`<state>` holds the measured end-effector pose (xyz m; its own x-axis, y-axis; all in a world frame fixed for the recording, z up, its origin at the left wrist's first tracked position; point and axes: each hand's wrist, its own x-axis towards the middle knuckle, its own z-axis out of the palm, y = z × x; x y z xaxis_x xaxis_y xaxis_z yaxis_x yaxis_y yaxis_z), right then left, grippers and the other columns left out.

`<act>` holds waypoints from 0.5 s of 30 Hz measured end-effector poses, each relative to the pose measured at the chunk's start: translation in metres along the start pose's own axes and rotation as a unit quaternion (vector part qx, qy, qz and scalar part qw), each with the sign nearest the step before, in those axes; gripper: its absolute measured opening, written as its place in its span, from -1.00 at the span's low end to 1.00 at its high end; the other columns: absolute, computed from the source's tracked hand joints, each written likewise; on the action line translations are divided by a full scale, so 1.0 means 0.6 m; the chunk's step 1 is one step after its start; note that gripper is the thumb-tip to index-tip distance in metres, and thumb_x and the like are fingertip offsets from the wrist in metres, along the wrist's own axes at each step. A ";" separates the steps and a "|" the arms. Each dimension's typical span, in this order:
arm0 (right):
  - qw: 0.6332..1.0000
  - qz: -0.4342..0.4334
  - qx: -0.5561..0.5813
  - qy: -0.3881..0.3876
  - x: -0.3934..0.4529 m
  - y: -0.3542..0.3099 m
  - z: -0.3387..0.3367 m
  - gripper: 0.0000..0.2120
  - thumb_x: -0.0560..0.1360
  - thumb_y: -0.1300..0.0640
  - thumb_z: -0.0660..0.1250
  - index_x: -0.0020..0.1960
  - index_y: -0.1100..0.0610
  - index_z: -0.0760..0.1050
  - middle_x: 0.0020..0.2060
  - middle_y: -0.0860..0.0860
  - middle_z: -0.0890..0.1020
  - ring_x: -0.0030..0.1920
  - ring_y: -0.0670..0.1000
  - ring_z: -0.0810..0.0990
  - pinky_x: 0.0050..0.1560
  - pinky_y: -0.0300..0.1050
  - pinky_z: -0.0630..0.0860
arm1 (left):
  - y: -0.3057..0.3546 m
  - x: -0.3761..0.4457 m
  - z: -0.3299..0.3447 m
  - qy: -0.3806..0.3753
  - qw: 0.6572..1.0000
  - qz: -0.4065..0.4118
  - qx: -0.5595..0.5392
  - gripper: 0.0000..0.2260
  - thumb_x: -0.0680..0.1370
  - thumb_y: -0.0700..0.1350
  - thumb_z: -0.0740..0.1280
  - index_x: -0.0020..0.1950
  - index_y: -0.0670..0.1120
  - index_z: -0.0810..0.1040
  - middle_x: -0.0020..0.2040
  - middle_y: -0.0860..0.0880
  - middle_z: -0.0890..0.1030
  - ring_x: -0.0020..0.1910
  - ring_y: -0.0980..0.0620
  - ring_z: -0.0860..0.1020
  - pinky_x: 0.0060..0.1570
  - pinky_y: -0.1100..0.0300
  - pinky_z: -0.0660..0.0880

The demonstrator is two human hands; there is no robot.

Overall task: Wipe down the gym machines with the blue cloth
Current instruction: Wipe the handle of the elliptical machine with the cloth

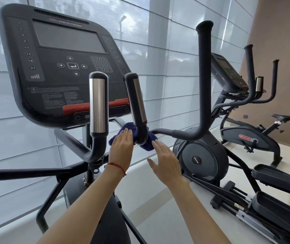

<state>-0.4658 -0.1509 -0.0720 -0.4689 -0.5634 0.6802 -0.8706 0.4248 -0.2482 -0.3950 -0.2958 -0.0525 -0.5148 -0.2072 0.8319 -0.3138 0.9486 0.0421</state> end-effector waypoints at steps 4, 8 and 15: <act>0.999 -0.011 -0.030 0.007 -0.012 -0.002 -0.003 -0.41 0.37 0.10 0.48 0.34 0.20 0.39 0.27 0.11 0.51 0.28 0.12 0.47 0.26 -0.03 0.35 | 0.001 -0.011 -0.006 0.001 1.000 0.001 0.009 -0.56 0.20 -0.44 0.53 0.06 -0.40 0.55 -0.05 -0.34 0.61 -0.08 -0.27 0.62 -0.10 -0.13 0.54; 0.998 -0.027 -0.061 0.017 -0.024 -0.007 -0.012 -0.40 0.28 0.08 0.55 0.26 0.19 0.46 0.18 0.12 0.57 0.19 0.12 0.55 0.17 -0.02 0.44 | 0.000 -0.024 -0.016 0.007 1.000 0.005 0.021 -0.57 0.19 -0.44 0.54 0.02 -0.40 0.56 -0.09 -0.34 0.62 -0.14 -0.26 0.63 -0.15 -0.09 0.58; 0.998 -0.029 -0.064 0.006 -0.044 -0.016 -0.021 -0.43 0.31 0.08 0.53 0.26 0.19 0.46 0.19 0.11 0.57 0.20 0.13 0.54 0.17 -0.02 0.44 | 0.002 -0.057 -0.032 0.006 1.000 -0.001 0.011 -0.59 0.21 -0.41 0.55 0.01 -0.37 0.56 -0.12 -0.28 0.63 -0.22 -0.20 0.63 -0.18 -0.01 0.61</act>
<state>-0.4432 -0.1314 -0.0791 -0.4158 -0.5808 0.6999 -0.8698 0.4788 -0.1193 -0.3623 -0.2832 -0.0704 -0.5042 -0.2050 0.8389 -0.3320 0.9428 0.0308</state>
